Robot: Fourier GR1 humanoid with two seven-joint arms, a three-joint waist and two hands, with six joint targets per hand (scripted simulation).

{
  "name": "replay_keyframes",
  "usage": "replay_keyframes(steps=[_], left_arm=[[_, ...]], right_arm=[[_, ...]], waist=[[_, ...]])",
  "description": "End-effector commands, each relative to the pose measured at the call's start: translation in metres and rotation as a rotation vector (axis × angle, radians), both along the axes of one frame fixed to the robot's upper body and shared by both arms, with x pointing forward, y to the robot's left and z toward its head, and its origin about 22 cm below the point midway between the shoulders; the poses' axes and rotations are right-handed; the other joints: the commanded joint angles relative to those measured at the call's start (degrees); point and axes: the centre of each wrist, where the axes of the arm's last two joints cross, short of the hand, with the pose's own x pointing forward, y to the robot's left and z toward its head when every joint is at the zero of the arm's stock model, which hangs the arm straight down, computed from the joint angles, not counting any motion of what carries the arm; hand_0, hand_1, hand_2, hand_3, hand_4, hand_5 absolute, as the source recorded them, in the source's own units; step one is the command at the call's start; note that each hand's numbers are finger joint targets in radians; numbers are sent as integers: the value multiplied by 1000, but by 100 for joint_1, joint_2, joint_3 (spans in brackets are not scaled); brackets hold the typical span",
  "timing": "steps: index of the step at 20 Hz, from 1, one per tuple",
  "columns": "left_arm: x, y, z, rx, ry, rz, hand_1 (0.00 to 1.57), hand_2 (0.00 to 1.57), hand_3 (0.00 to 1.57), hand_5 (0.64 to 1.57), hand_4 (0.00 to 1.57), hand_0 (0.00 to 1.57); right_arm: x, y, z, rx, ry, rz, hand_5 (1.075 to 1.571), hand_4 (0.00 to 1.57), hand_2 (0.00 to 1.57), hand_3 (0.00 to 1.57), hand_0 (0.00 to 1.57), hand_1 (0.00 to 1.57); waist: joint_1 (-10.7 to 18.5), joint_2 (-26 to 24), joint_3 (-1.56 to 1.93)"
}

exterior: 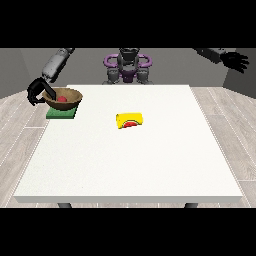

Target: Pick the cup and pour the ball into the bowl, then pick the bowl and place it on the pad

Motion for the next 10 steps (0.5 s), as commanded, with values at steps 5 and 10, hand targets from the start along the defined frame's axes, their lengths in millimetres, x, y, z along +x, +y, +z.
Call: replay_keyframes(steps=[5,10], left_arm=[[-11,15,-15,-4,54,-4,0,0,0,1549,1178,0],[30,-72,-9,-10,139,-121,0,0,0,1559,902,0]], right_arm=[[10,4,11,54,54,64,1412,0,363,444,0,0],[11,4,2,55,128,48,1359,0,0,0,0,0]], waist=[[-55,-318,-7],[-80,-974,12]])
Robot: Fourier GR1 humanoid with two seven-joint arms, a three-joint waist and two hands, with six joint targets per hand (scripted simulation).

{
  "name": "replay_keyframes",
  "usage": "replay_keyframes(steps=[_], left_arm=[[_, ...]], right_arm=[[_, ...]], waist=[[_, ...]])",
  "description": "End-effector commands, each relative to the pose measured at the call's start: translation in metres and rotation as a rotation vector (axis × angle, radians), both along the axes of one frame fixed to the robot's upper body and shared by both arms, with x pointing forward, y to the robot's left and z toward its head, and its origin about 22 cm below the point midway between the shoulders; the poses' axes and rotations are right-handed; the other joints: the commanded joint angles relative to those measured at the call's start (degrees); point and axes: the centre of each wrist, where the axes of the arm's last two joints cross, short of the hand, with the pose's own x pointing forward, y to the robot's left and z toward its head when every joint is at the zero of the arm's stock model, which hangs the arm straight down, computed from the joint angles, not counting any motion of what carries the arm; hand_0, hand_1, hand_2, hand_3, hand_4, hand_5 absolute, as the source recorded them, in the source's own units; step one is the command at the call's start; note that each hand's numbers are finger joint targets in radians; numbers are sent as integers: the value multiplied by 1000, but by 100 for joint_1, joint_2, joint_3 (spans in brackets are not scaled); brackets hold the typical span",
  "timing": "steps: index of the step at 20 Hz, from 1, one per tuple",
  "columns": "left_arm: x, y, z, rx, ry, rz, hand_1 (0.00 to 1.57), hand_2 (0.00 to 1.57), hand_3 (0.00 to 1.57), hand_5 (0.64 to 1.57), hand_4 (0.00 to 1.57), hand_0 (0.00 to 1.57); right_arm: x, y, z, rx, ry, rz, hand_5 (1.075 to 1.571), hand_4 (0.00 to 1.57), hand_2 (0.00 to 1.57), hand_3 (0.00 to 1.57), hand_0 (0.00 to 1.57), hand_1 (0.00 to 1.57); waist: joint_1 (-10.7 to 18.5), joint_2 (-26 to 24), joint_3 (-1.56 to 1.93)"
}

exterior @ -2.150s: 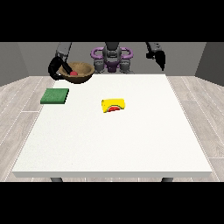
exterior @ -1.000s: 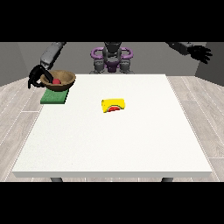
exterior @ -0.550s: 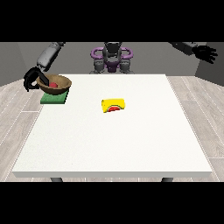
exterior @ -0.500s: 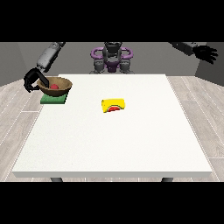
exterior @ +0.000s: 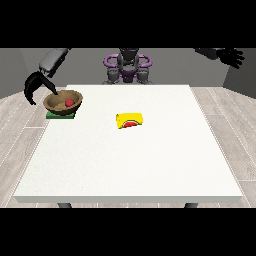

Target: Pick the cup and pour the ball into the bowl, then pick the bowl and place it on the pad

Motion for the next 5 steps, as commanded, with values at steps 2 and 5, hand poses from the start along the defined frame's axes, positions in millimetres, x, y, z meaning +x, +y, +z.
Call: replay_keyframes(steps=[2,5], left_arm=[[15,-67,-29,-26,168,-70,0,0,0,1559,902,0],[6,-63,-68,-27,289,-14,0,0,0,1559,902,0]], right_arm=[[-2,-8,6,-10,132,38,1356,0,0,0,0,0],[40,48,29,67,32,200,1434,476,0,0,0,0]], waist=[[9,-1133,3],[-399,-1738,-16]])
